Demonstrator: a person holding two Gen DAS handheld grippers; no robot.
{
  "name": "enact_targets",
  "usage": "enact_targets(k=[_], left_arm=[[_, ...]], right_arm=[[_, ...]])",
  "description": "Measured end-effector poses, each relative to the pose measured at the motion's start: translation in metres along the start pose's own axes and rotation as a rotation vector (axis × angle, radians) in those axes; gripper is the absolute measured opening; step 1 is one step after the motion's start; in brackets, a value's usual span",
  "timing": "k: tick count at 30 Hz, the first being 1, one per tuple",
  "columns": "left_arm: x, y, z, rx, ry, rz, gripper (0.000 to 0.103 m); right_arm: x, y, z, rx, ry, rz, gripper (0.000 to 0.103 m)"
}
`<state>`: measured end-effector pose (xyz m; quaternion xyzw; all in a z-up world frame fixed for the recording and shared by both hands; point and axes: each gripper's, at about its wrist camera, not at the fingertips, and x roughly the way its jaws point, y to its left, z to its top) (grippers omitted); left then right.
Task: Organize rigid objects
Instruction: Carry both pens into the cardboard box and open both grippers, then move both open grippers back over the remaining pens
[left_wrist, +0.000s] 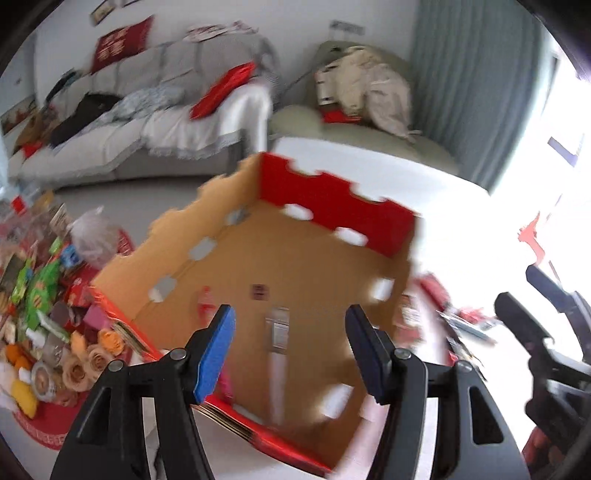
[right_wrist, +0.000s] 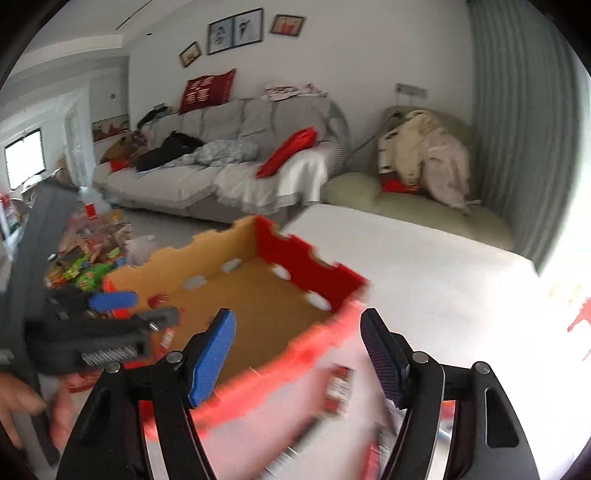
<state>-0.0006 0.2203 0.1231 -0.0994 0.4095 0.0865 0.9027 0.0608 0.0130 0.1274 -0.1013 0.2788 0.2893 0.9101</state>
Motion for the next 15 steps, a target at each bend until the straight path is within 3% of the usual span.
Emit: enact_targets(k=[4, 7, 11, 15], left_arm=[[-0.023, -0.053, -0.021, 0.129, -0.024, -0.086, 0.066], [-0.027, -0.087, -0.040, 0.197, 0.005, -0.138, 0.066], [-0.009, -0.123, -0.070, 0.291, 0.091, -0.163, 0.066], [0.026, -0.123, -0.088, 0.263, 0.179, -0.120, 0.066]], right_arm=[[-0.029, -0.040, -0.039, 0.058, 0.046, -0.090, 0.071], [-0.043, -0.069, -0.075, 0.146, 0.118, -0.128, 0.071], [-0.051, -0.085, -0.115, 0.227, 0.193, -0.140, 0.071], [-0.049, -0.092, -0.140, 0.250, 0.246, -0.152, 0.071]])
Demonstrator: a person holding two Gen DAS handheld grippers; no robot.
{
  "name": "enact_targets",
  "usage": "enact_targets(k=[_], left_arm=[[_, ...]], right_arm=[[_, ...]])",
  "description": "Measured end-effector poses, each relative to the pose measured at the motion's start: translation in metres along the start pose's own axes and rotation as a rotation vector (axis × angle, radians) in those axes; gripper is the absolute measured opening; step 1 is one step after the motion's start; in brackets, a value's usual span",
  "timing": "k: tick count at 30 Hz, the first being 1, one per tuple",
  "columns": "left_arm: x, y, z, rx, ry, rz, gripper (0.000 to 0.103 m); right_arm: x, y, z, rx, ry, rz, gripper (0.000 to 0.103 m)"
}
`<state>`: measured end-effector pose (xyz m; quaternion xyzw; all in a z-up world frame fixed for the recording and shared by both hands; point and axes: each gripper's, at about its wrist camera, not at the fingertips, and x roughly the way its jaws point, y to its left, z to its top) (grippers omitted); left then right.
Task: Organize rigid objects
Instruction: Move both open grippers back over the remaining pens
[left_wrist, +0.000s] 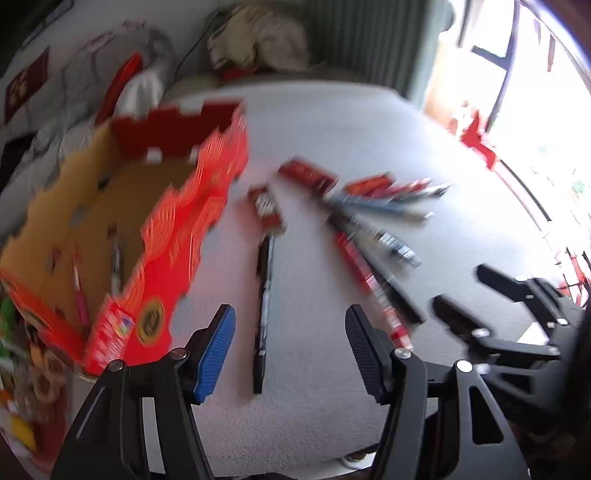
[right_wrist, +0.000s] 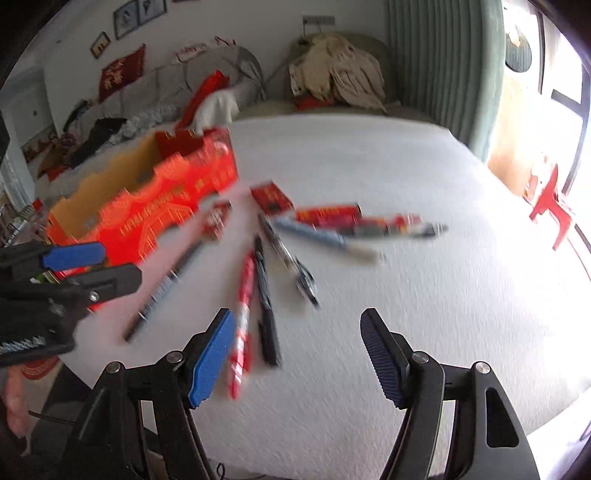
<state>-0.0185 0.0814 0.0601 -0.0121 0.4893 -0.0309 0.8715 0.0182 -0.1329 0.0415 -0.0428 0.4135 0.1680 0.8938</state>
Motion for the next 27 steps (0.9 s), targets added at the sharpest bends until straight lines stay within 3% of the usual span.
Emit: enact_targets(k=[5, 7, 17, 22, 27], left_arm=[[0.025, 0.011, -0.008, -0.043, 0.050, 0.022, 0.066], [0.032, 0.013, -0.006, -0.050, 0.055, 0.036, 0.066], [0.051, 0.017, 0.001, -0.081, 0.088, 0.045, 0.066], [0.054, 0.019, 0.005, -0.077, 0.086, 0.053, 0.066], [0.057, 0.017, 0.006, -0.069, 0.081, 0.071, 0.073]], right_arm=[[0.007, -0.013, -0.007, 0.005, 0.009, -0.008, 0.070], [0.015, -0.020, -0.006, 0.003, 0.015, 0.010, 0.063], [0.070, -0.035, 0.044, -0.220, 0.075, 0.036, 0.062], [0.090, -0.043, 0.057, -0.225, 0.131, 0.080, 0.060], [0.103, -0.043, 0.064, -0.219, 0.156, 0.069, 0.060]])
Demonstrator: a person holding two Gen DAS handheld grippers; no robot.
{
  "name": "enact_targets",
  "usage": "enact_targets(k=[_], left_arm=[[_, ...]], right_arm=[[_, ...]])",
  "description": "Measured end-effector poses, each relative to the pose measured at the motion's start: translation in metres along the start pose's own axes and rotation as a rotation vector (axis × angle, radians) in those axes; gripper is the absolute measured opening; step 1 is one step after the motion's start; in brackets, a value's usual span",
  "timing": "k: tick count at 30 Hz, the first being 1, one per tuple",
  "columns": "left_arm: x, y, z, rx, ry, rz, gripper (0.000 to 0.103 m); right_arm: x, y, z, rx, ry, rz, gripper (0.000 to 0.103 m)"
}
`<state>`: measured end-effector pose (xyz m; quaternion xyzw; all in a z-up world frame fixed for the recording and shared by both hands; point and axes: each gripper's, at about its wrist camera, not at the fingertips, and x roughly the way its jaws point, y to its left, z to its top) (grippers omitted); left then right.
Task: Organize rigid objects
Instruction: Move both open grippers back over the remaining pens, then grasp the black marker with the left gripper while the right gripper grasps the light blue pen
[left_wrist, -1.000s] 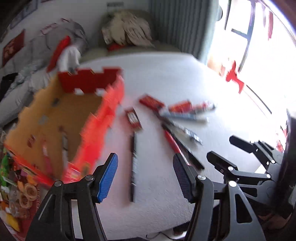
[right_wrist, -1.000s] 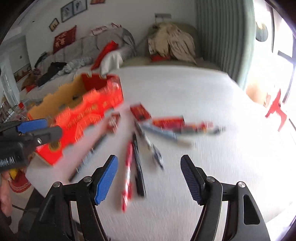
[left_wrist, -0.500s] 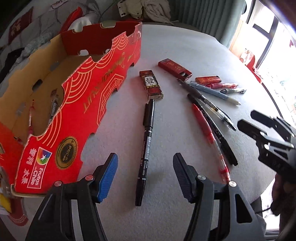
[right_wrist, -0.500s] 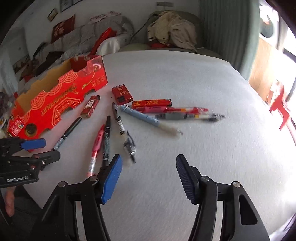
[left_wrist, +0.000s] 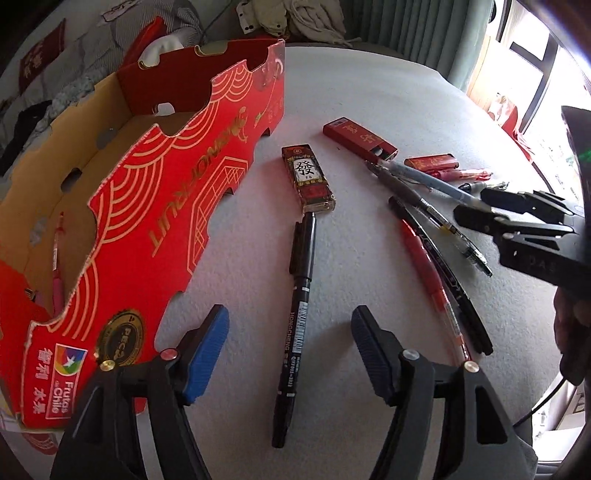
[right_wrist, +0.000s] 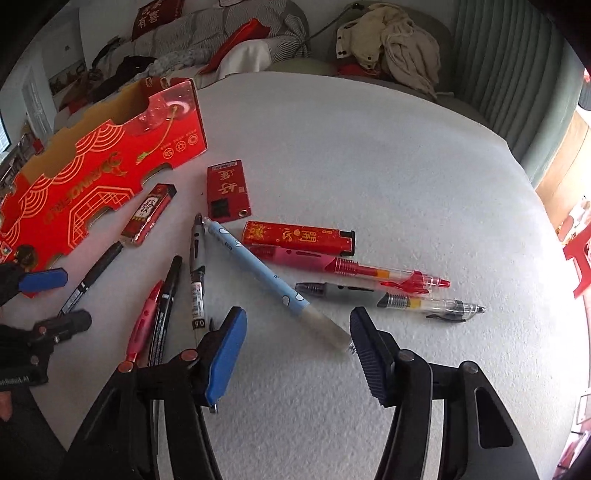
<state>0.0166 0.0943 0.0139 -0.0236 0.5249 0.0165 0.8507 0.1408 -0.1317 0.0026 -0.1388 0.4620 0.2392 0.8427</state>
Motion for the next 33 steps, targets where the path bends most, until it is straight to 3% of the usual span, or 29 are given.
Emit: enact_targets(k=[5, 8, 14, 16, 21, 24, 30, 31, 32, 33], left_arm=[[0.001, 0.000, -0.002, 0.012, -0.011, -0.006, 0.076], [0.001, -0.001, -0.002, 0.014, -0.019, -0.003, 0.078], [0.000, -0.001, -0.006, 0.016, -0.033, -0.006, 0.078], [-0.001, -0.001, -0.007, 0.016, -0.035, -0.006, 0.079], [-0.002, -0.001, -0.009, 0.012, -0.045, -0.001, 0.081], [0.002, -0.001, -0.006, -0.005, -0.046, 0.007, 0.086], [0.004, 0.000, -0.004, 0.008, -0.054, 0.003, 0.086], [0.004, 0.000, -0.003, 0.012, -0.048, -0.003, 0.085], [0.004, 0.000, -0.001, 0.014, -0.051, -0.004, 0.069], [0.000, -0.001, -0.001, 0.022, -0.066, -0.006, 0.029]], right_arm=[[-0.007, 0.016, -0.003, -0.065, 0.038, 0.065, 0.056], [-0.010, 0.018, -0.002, -0.091, 0.019, 0.008, 0.056], [0.007, 0.024, 0.012, -0.151, 0.032, 0.056, 0.056], [0.010, 0.025, 0.015, -0.151, 0.042, 0.075, 0.055], [0.003, 0.022, 0.010, -0.081, 0.061, 0.059, 0.033], [0.000, 0.019, 0.008, -0.043, 0.063, 0.057, 0.033], [0.009, 0.024, 0.020, -0.066, 0.032, 0.053, 0.033], [0.009, 0.024, 0.021, -0.059, 0.030, 0.048, 0.033], [0.009, 0.024, 0.020, -0.053, 0.027, 0.040, 0.024], [0.008, 0.025, 0.019, -0.047, 0.026, 0.027, 0.019]])
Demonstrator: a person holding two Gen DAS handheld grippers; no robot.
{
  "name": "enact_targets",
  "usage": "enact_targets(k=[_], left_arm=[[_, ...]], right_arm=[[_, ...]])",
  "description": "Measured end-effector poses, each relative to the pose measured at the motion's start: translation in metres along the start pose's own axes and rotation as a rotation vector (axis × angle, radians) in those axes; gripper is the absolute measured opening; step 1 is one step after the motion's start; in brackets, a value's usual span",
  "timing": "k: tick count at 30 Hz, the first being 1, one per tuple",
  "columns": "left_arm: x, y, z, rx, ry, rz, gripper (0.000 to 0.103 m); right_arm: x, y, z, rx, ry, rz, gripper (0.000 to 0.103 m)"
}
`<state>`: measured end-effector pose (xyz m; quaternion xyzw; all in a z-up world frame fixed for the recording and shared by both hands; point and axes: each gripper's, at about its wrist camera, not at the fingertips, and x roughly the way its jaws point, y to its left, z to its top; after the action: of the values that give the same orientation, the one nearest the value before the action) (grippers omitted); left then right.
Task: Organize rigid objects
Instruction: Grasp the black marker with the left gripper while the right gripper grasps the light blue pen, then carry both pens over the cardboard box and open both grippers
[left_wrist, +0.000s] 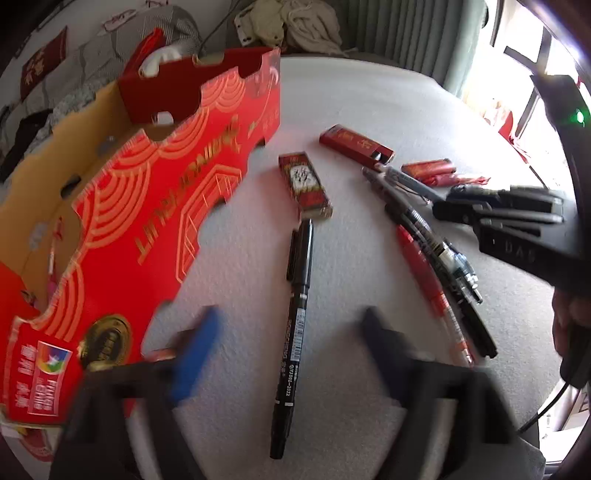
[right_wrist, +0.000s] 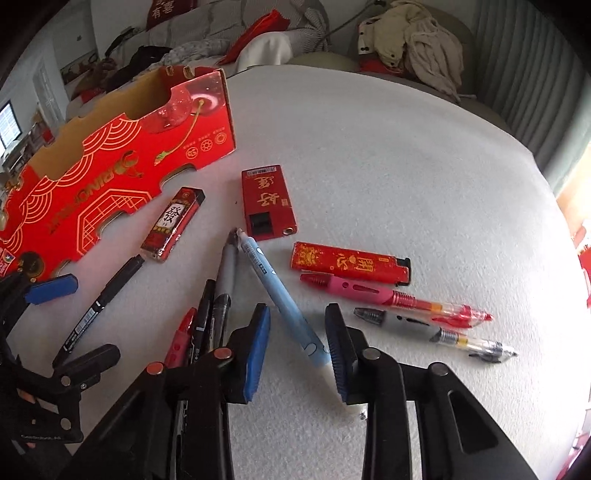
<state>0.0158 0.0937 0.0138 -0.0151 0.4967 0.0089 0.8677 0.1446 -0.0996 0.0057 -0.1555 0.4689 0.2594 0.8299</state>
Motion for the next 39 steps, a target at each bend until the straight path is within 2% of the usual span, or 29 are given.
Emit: enact_targets(k=[1, 2, 5, 9, 16, 24, 32, 39], left_arm=[[-0.002, 0.000, 0.000, 0.003, 0.002, 0.005, 0.009], [-0.002, 0.002, 0.001, -0.007, 0.014, -0.005, 0.009], [-0.003, 0.003, 0.000, -0.007, 0.007, -0.018, 0.009], [-0.005, 0.004, -0.001, -0.028, 0.010, -0.047, 0.009], [-0.007, 0.000, -0.005, -0.010, 0.008, -0.039, 0.009], [-0.014, -0.017, -0.005, 0.049, -0.012, 0.007, 0.009], [-0.024, -0.016, -0.004, 0.049, -0.029, 0.033, 0.009], [-0.045, -0.009, 0.003, 0.035, -0.071, 0.048, 0.009]], right_arm=[[-0.002, 0.001, -0.002, 0.015, 0.005, -0.011, 0.016], [-0.004, 0.002, -0.005, 0.032, 0.009, -0.021, 0.010], [-0.019, 0.004, -0.020, 0.091, -0.021, -0.043, 0.010], [-0.039, 0.000, -0.040, 0.176, -0.063, -0.026, 0.010], [-0.057, -0.006, -0.059, 0.271, -0.101, -0.008, 0.010], [-0.070, 0.000, -0.071, 0.300, -0.138, 0.009, 0.010], [-0.079, 0.012, -0.080, 0.303, -0.154, 0.030, 0.010], [-0.095, 0.030, -0.068, 0.263, -0.199, 0.039, 0.010]])
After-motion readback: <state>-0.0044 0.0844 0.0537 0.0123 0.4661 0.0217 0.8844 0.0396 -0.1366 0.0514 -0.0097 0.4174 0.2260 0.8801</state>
